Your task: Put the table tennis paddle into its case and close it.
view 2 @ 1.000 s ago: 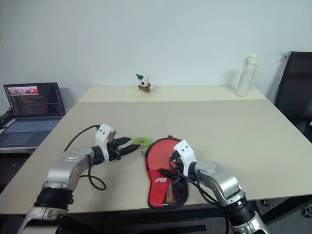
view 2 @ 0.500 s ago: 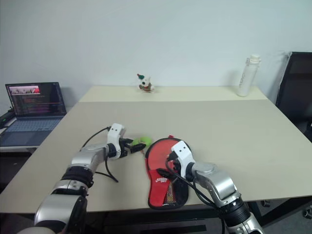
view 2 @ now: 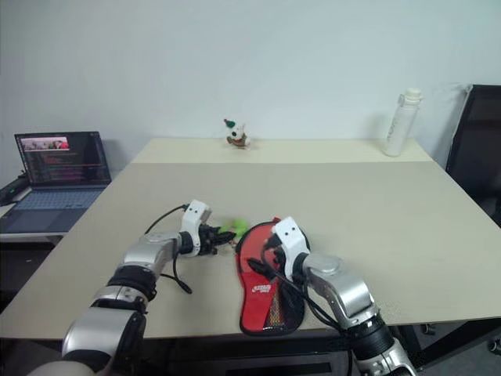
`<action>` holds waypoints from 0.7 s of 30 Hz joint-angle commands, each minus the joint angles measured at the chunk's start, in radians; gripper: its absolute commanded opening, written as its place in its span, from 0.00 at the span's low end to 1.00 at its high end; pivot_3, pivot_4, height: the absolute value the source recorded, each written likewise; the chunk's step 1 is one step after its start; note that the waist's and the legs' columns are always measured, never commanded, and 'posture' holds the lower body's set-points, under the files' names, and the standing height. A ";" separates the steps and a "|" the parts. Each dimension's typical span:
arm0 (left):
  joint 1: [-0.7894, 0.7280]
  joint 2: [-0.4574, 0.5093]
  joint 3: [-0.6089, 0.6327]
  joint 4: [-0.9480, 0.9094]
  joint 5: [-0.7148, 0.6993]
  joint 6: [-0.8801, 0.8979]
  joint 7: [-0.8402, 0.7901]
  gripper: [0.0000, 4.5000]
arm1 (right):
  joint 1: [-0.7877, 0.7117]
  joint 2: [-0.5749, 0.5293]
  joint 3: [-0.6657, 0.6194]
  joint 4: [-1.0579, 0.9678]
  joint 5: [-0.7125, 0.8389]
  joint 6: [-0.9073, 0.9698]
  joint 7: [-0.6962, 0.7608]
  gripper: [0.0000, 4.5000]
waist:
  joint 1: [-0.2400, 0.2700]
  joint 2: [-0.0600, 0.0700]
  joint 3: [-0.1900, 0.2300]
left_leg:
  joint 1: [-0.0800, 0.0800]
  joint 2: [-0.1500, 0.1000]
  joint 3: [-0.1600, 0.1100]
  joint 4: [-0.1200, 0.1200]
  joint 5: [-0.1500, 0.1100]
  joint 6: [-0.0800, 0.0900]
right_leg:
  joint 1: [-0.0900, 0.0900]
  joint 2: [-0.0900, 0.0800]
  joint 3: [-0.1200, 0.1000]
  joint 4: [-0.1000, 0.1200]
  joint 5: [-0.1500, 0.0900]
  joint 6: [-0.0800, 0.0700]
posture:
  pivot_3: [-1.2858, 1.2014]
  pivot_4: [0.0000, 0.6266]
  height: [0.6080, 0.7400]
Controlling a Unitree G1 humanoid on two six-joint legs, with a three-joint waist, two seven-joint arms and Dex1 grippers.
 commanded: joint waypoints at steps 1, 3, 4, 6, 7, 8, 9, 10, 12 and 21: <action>0.007 -0.003 0.011 0.000 0.004 -0.003 0.012 0.03 | -0.024 0.014 0.016 0.043 -0.034 -0.041 -0.008 1.00 | 0.000 0.000 0.000 | 0.000 0.000 0.000 0.000 0.000 0.000 | 0.000 0.000 0.000 0.000 0.000 0.000 | 0.52 0.24 1.00; 0.004 -0.005 0.017 0.000 0.003 -0.006 0.023 0.00 | -0.022 0.020 0.021 0.070 -0.048 -0.048 -0.011 1.00 | 0.000 0.000 0.000 | 0.000 0.000 0.000 0.001 0.000 0.000 | 0.000 0.000 0.000 0.000 0.000 0.000 | 0.52 0.24 1.00; -0.001 -0.008 0.021 0.000 0.001 -0.007 0.032 0.00 | -0.021 0.026 0.027 0.081 -0.054 -0.049 -0.014 1.00 | 0.000 0.000 0.000 | 0.000 0.000 0.000 0.001 0.000 0.000 | 0.000 0.000 0.000 0.001 0.000 0.000 | 0.52 0.24 1.00; -0.009 -0.013 0.028 -0.002 -0.001 -0.012 0.049 0.00 | -0.016 0.040 0.040 0.098 -0.068 -0.044 -0.020 1.00 | 0.000 0.000 0.000 | 0.000 0.000 0.000 0.001 0.000 0.000 | 0.000 0.000 0.000 0.001 0.000 0.000 | 0.52 0.24 1.00; -0.012 -0.015 0.032 -0.004 -0.002 -0.013 0.056 0.00 | -0.012 0.047 0.046 0.103 -0.073 -0.040 -0.023 1.00 | -0.001 0.000 0.000 | 0.000 0.000 0.000 0.001 0.000 0.000 | 0.000 0.000 0.000 0.001 0.000 0.000 | 0.52 0.24 1.00; -0.014 -0.016 0.035 -0.005 -0.002 -0.013 0.060 0.00 | -0.009 0.053 0.053 0.105 -0.080 -0.038 -0.025 1.00 | -0.001 0.000 0.000 | 0.000 0.000 0.000 0.001 0.000 0.000 | 0.000 0.000 0.000 0.001 0.000 0.000 | 0.52 0.24 1.00; -0.016 -0.016 0.037 -0.006 -0.002 -0.014 0.065 0.00 | -0.004 0.058 0.061 0.110 -0.090 -0.037 -0.029 1.00 | -0.001 0.000 0.000 | 0.000 0.000 0.000 0.001 0.000 0.000 | 0.000 0.000 0.000 0.001 0.000 0.000 | 0.52 0.24 1.00; -0.019 -0.017 0.040 -0.006 -0.002 -0.016 0.072 0.00 | 0.000 0.062 0.066 0.115 -0.099 -0.038 -0.033 1.00 | -0.001 0.000 0.000 | 0.001 0.000 0.000 0.001 0.000 0.000 | 0.000 0.001 0.000 0.002 0.000 0.000 | 0.52 0.24 1.00; -0.038 -0.018 0.051 0.007 -0.002 -0.026 0.099 0.00 | 0.010 0.067 0.078 0.129 -0.118 -0.039 -0.042 1.00 | -0.001 0.000 0.000 | 0.001 0.000 0.000 0.001 0.000 0.000 | 0.000 0.001 0.000 0.002 0.000 0.000 | 0.52 0.24 1.00; -0.225 -0.054 0.024 0.243 0.099 -0.187 0.264 0.00 | 0.027 0.100 0.063 0.163 -0.130 -0.018 -0.055 1.00 | 0.000 -0.002 -0.001 | 0.001 0.000 -0.001 0.002 0.000 0.000 | 0.001 0.001 -0.001 0.002 0.000 0.000 | 0.52 0.24 1.00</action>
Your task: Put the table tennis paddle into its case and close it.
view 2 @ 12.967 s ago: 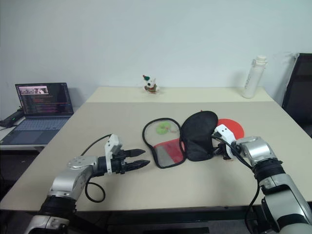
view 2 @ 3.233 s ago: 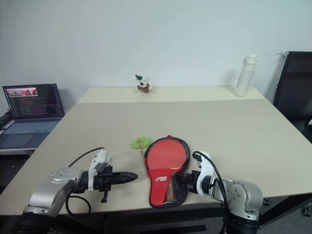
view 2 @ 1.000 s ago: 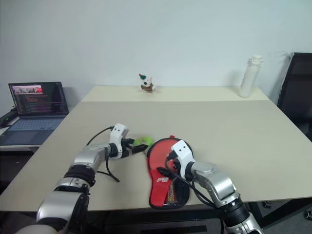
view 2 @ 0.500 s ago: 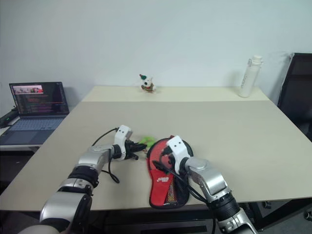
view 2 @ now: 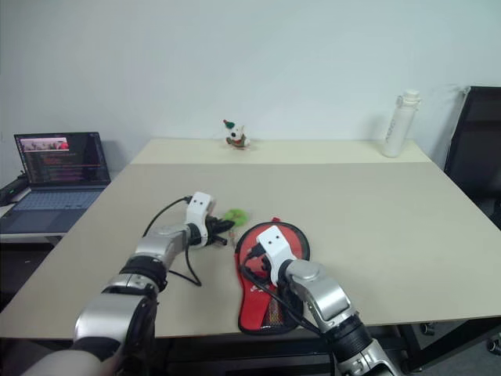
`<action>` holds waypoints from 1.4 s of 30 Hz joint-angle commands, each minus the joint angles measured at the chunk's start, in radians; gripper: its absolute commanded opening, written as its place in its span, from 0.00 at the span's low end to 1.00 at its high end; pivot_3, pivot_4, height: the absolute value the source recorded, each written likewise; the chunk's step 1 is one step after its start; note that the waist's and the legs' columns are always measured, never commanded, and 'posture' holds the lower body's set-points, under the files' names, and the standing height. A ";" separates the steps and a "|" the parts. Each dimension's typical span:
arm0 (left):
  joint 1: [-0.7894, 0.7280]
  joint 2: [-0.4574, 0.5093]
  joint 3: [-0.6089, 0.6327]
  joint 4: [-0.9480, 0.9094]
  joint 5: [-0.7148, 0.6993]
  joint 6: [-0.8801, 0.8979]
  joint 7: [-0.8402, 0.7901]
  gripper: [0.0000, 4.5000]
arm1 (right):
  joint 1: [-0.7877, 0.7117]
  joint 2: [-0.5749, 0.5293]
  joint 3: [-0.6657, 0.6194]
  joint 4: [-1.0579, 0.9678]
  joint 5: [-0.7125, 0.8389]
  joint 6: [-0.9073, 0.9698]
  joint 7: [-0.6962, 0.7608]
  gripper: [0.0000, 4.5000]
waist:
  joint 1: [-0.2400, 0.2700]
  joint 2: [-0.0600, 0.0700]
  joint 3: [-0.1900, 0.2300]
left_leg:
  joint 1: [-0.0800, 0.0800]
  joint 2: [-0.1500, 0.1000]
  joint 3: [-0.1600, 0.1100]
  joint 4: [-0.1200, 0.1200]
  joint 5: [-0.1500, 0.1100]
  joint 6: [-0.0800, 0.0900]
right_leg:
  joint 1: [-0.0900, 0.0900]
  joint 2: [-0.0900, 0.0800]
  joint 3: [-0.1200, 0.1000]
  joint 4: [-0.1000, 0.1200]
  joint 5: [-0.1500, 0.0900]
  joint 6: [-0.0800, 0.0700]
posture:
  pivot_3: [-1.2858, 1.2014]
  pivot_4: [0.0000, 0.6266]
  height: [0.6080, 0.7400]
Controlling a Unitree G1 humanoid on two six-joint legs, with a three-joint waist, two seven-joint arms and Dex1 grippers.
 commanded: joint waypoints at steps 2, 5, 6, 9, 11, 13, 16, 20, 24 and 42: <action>-0.113 -0.021 -0.019 0.092 0.066 -0.108 0.098 0.00 | 0.021 0.006 0.001 0.049 -0.005 0.026 0.001 1.00 | 0.000 0.000 0.000 | 0.000 0.000 0.000 0.000 0.000 0.000 | 0.000 0.000 0.000 0.000 0.000 0.000 | 0.52 0.24 1.00; -0.162 -0.053 -0.040 0.141 0.112 -0.149 0.141 0.00 | 0.031 0.008 0.005 0.049 -0.004 0.033 0.003 1.00 | 0.000 0.000 0.000 | 0.000 0.000 0.000 0.000 0.000 0.000 | 0.000 0.000 0.000 0.000 0.000 0.000 | 0.52 0.24 1.00; -0.179 -0.068 -0.050 0.152 0.128 -0.164 0.154 0.00 | 0.037 0.008 0.008 0.050 -0.005 0.034 0.004 1.00 | 0.000 0.000 0.000 | 0.000 0.000 0.000 0.000 0.000 0.000 | 0.000 0.000 0.000 0.000 0.000 0.000 | 0.52 0.24 1.00; -0.222 -0.115 -0.075 0.174 0.175 -0.210 0.172 0.00 | 0.054 0.009 0.021 0.044 -0.007 0.043 0.007 1.00 | 0.000 0.000 0.000 | 0.000 0.000 0.000 0.000 0.000 0.000 | 0.000 0.000 0.000 0.000 0.000 0.000 | 0.52 0.24 1.00; -0.243 -0.141 -0.101 0.183 0.212 -0.247 0.173 0.00 | 0.063 0.010 0.027 0.036 -0.008 0.049 0.008 1.00 | 0.000 0.000 0.000 | 0.000 -0.001 0.000 0.000 0.000 0.000 | 0.000 0.000 0.000 -0.001 0.000 0.000 | 0.52 0.24 1.00; -0.267 -0.173 -0.127 0.189 0.249 -0.276 0.176 0.00 | 0.073 0.010 0.034 0.025 -0.010 0.057 0.009 1.00 | 0.000 -0.001 0.000 | 0.000 -0.001 0.000 0.000 0.000 0.000 | 0.000 0.000 0.000 -0.001 0.000 0.000 | 0.52 0.24 1.00; -0.289 -0.210 -0.161 0.197 0.295 -0.313 0.180 0.00 | 0.087 0.008 0.041 0.008 -0.011 0.069 0.010 1.00 | 0.000 -0.001 0.000 | 0.000 -0.001 0.001 0.000 0.000 0.000 | 0.001 0.000 0.000 -0.001 0.000 0.000 | 0.52 0.24 1.00; -0.315 -0.268 -0.176 0.202 0.328 -0.351 0.182 0.00 | 0.107 0.003 0.048 -0.019 -0.012 0.085 0.010 1.00 | 0.000 -0.001 0.000 | 0.000 -0.001 0.000 0.000 0.000 0.000 | 0.000 0.000 0.000 -0.001 0.000 0.000 | 0.52 0.24 1.00; -0.330 -0.315 -0.185 0.204 0.350 -0.379 0.170 0.00 | 0.116 -0.001 0.046 -0.038 -0.010 0.101 0.007 1.00 | 0.001 -0.001 0.000 | 0.000 -0.001 0.001 0.000 0.000 0.000 | 0.001 0.000 0.000 -0.001 0.000 0.000 | 0.52 0.24 1.00; -0.329 -0.370 -0.181 0.200 0.356 -0.412 0.039 0.38 | 0.087 0.008 0.027 -0.025 -0.012 0.103 -0.003 1.00 | 0.000 -0.001 -0.001 | 0.000 -0.001 0.001 0.000 0.000 0.000 | 0.001 0.000 0.000 -0.002 0.000 0.001 | 0.52 0.24 1.00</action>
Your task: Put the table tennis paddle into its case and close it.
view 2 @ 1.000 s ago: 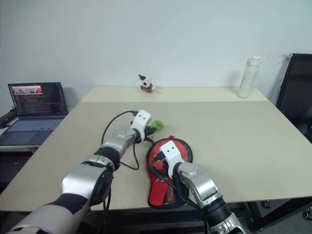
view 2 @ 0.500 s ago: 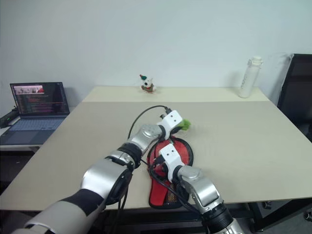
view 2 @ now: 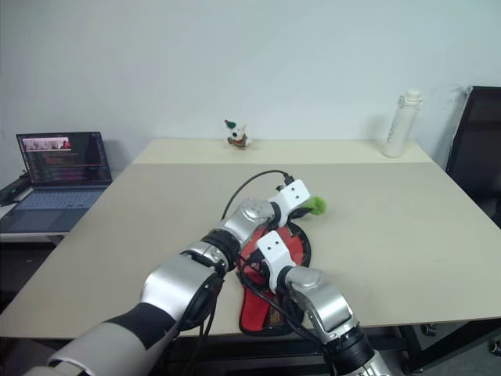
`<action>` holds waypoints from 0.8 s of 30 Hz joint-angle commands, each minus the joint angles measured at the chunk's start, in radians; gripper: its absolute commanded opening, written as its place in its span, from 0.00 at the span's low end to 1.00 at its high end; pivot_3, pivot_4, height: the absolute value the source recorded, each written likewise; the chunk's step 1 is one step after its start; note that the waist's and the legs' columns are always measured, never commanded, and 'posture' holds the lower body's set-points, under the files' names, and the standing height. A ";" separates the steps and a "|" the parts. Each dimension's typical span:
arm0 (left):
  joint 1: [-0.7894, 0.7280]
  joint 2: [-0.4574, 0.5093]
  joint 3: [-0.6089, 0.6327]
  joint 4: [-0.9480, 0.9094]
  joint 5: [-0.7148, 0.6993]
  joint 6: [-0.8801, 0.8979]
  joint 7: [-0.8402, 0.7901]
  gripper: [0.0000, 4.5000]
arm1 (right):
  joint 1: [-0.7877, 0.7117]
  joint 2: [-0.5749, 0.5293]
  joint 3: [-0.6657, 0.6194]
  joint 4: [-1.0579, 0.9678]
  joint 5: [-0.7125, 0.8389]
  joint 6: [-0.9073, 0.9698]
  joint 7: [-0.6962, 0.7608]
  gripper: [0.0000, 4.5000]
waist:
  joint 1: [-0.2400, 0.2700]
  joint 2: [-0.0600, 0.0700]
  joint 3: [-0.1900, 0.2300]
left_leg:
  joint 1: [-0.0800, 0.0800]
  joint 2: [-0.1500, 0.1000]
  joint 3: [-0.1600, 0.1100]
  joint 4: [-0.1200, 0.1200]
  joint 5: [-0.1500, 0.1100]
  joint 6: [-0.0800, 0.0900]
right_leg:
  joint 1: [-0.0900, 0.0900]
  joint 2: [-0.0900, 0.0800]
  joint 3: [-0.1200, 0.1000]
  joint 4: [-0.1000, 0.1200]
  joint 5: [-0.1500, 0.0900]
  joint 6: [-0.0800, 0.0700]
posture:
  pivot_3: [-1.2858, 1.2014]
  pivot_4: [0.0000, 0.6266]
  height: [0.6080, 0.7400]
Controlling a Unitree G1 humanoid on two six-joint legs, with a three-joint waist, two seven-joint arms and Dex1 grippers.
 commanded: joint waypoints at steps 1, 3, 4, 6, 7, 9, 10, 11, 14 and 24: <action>-0.036 0.001 0.010 -0.037 -0.010 -0.041 -0.024 0.46 | 0.018 -0.001 0.006 0.066 -0.004 0.047 -0.002 1.00 | -0.001 0.000 0.000 | 0.000 0.000 0.000 0.000 0.000 0.000 | 0.000 0.000 0.000 0.000 0.000 0.000 | 0.52 0.24 1.00; -0.030 0.009 0.013 -0.039 -0.017 -0.050 -0.078 0.63 | 0.014 -0.003 0.002 0.068 -0.004 0.043 -0.002 1.00 | -0.002 0.000 0.000 | 0.000 0.000 0.000 0.000 0.000 0.000 | 0.000 0.000 0.000 0.000 0.000 0.000 | 0.52 0.24 1.00; -0.027 0.015 0.012 -0.040 -0.017 -0.056 -0.091 0.69 | 0.011 -0.004 0.000 0.070 -0.005 0.041 -0.002 1.00 | -0.002 0.000 0.000 | 0.001 0.000 0.000 0.000 0.000 0.000 | 0.000 0.000 0.000 0.000 0.000 0.000 | 0.52 0.24 1.00; -0.027 0.028 0.018 -0.042 -0.021 -0.063 -0.101 0.69 | 0.006 -0.008 -0.006 0.067 -0.004 0.043 -0.002 1.00 | -0.003 0.000 0.000 | 0.001 0.000 0.000 0.000 0.000 0.000 | 0.000 0.001 0.000 0.000 0.000 0.000 | 0.52 0.24 1.00; -0.030 0.034 0.025 -0.044 -0.026 -0.066 -0.099 0.69 | 0.003 -0.011 -0.009 0.062 -0.003 0.046 -0.001 1.00 | -0.003 0.000 0.000 | 0.001 0.001 0.000 0.000 0.000 0.000 | 0.000 0.001 0.000 0.000 0.000 0.000 | 0.52 0.24 1.00; -0.039 0.050 0.052 -0.049 -0.050 -0.068 -0.088 0.69 | -0.001 -0.016 -0.023 0.037 0.007 0.059 0.002 1.00 | -0.003 0.000 0.000 | 0.001 0.001 0.000 0.000 0.000 0.000 | 0.000 0.001 0.000 0.001 0.000 0.000 | 0.52 0.24 1.00; -0.044 0.058 0.068 -0.051 -0.064 -0.065 -0.083 0.69 | -0.001 -0.021 -0.031 0.017 0.015 0.070 0.006 1.00 | -0.003 0.000 0.000 | 0.001 0.001 0.000 0.000 0.000 0.000 | 0.000 0.001 0.000 0.001 0.000 0.000 | 0.52 0.24 1.00; -0.047 0.066 0.085 -0.054 -0.078 -0.061 -0.082 0.69 | -0.002 -0.027 -0.039 -0.005 0.024 0.083 0.012 1.00 | -0.002 0.000 0.000 | 0.001 0.001 0.000 0.000 0.000 0.000 | 0.000 0.001 0.000 0.001 0.000 0.000 | 0.52 0.24 1.00; -0.042 0.108 0.131 -0.067 -0.124 -0.058 -0.114 0.69 | 0.005 -0.059 -0.089 -0.131 0.078 0.152 0.042 1.00 | -0.001 0.000 0.000 | 0.000 0.000 0.000 0.000 0.000 0.000 | 0.000 0.000 0.000 0.000 0.000 0.000 | 0.52 0.24 1.00; 0.158 0.221 0.228 -0.171 -0.294 0.094 -0.440 0.69 | 0.017 -0.337 -0.372 -0.521 0.346 0.396 0.201 1.00 | -0.002 0.000 0.000 | -0.002 0.001 0.000 0.000 0.000 0.000 | -0.002 0.000 -0.001 0.000 0.000 0.000 | 0.52 0.24 1.00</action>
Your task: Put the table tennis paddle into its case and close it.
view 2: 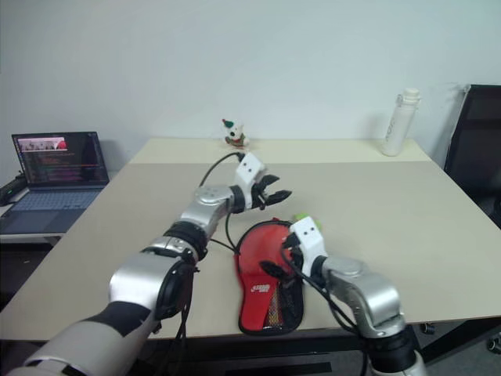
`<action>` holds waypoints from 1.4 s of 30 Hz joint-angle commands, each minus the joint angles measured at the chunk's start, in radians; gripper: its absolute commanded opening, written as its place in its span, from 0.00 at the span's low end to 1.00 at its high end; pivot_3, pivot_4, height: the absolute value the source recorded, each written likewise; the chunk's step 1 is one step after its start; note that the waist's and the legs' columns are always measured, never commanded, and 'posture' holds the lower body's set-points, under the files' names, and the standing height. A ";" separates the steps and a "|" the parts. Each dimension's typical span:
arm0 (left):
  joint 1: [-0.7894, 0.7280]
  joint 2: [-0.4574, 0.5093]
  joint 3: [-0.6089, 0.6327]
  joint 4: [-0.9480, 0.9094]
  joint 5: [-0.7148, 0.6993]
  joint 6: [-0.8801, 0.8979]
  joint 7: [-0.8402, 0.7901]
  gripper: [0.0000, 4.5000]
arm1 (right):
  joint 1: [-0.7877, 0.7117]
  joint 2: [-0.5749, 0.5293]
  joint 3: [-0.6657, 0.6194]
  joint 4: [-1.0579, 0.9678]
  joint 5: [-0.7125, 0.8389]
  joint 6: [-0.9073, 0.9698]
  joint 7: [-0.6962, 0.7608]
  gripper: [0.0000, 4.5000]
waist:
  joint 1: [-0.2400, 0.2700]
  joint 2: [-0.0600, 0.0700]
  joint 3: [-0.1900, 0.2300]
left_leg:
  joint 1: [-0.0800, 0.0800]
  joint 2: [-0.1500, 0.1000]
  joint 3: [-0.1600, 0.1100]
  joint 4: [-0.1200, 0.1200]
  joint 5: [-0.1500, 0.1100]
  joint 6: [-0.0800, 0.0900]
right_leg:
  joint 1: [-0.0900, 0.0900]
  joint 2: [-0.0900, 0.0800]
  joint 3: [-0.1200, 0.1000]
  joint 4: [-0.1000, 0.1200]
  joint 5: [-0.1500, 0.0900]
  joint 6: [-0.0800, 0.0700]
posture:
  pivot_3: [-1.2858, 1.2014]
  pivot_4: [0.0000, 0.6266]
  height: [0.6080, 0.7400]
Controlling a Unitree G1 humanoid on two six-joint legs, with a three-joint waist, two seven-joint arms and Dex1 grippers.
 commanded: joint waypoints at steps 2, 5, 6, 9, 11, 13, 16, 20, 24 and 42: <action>0.107 0.028 -0.018 -0.104 -0.041 0.083 -0.170 0.69 | -0.013 -0.145 -0.119 -0.077 0.085 0.020 0.075 1.00 | -0.001 0.000 0.000 | 0.000 0.000 0.000 0.000 0.000 0.000 | 0.000 0.000 0.000 0.000 0.000 0.000 | 0.52 0.24 1.00; 0.172 0.035 -0.052 -0.166 -0.038 0.143 -0.231 0.69 | -0.038 -0.250 -0.121 -0.011 0.043 -0.076 0.099 1.00 | 0.001 0.000 0.001 | 0.000 0.000 -0.001 0.000 0.000 0.000 | 0.000 0.000 -0.001 0.001 0.000 0.000 | 0.52 0.24 1.00; 0.188 0.036 -0.063 -0.184 -0.035 0.155 -0.243 0.69 | -0.044 -0.279 -0.104 0.021 0.013 -0.125 0.103 1.00 | 0.001 0.000 0.001 | 0.000 0.000 -0.001 0.000 0.000 0.000 | 0.000 0.001 0.000 0.001 0.000 0.000 | 0.52 0.24 1.00; 0.218 0.036 -0.089 -0.215 -0.025 0.186 -0.238 0.69 | -0.067 -0.352 -0.003 0.158 -0.126 -0.340 0.109 1.00 | 0.000 0.000 0.000 | 0.000 0.000 0.001 0.001 0.000 0.000 | 0.001 0.000 0.001 0.000 0.000 0.000 | 0.52 0.24 1.00; 0.226 0.035 -0.101 -0.221 -0.021 0.200 -0.230 0.69 | -0.091 -0.373 0.063 0.255 -0.221 -0.477 0.098 1.00 | -0.002 0.000 0.000 | 0.001 0.000 0.002 0.000 0.000 0.000 | 0.001 0.000 0.001 0.000 0.000 0.000 | 0.52 0.24 1.00; 0.231 0.034 -0.113 -0.223 -0.019 0.206 -0.225 0.69 | -0.122 -0.378 0.124 0.357 -0.312 -0.605 0.085 1.00 | -0.003 0.000 0.000 | 0.001 0.000 0.002 0.000 0.000 0.000 | 0.000 0.000 0.002 0.000 0.000 0.000 | 0.52 0.24 1.00; 0.234 0.032 -0.125 -0.224 -0.023 0.213 -0.223 0.69 | -0.161 -0.372 0.208 0.490 -0.424 -0.783 0.091 1.00 | -0.003 0.000 0.001 | 0.001 0.000 0.003 0.000 0.000 0.000 | 0.000 0.001 0.002 0.001 0.000 0.000 | 0.52 0.24 1.00; 0.233 0.032 -0.135 -0.219 -0.022 0.212 -0.223 0.69 | -0.222 -0.317 0.272 0.662 -0.515 -0.945 0.070 1.00 | -0.002 0.000 0.000 | 0.001 0.000 0.003 0.001 0.000 0.000 | 0.000 0.001 0.003 0.001 0.000 0.000 | 0.52 0.24 1.00; 0.241 0.031 -0.146 -0.227 -0.022 0.199 -0.228 0.69 | -0.287 -0.249 0.300 0.851 -0.589 -1.056 0.025 1.00 | -0.002 0.000 0.000 | 0.002 0.000 0.003 0.001 0.000 0.000 | 0.000 0.001 0.003 0.001 0.000 0.000 | 0.52 0.24 1.00; 0.265 0.022 -0.171 -0.271 -0.032 0.211 -0.236 0.70 | -0.486 -0.105 0.310 1.293 -0.717 -1.259 -0.098 0.40 | -0.004 0.000 0.000 | 0.002 0.000 0.003 0.001 0.000 0.000 | 0.000 0.000 0.003 0.002 0.004 -0.006 | 0.52 0.24 1.00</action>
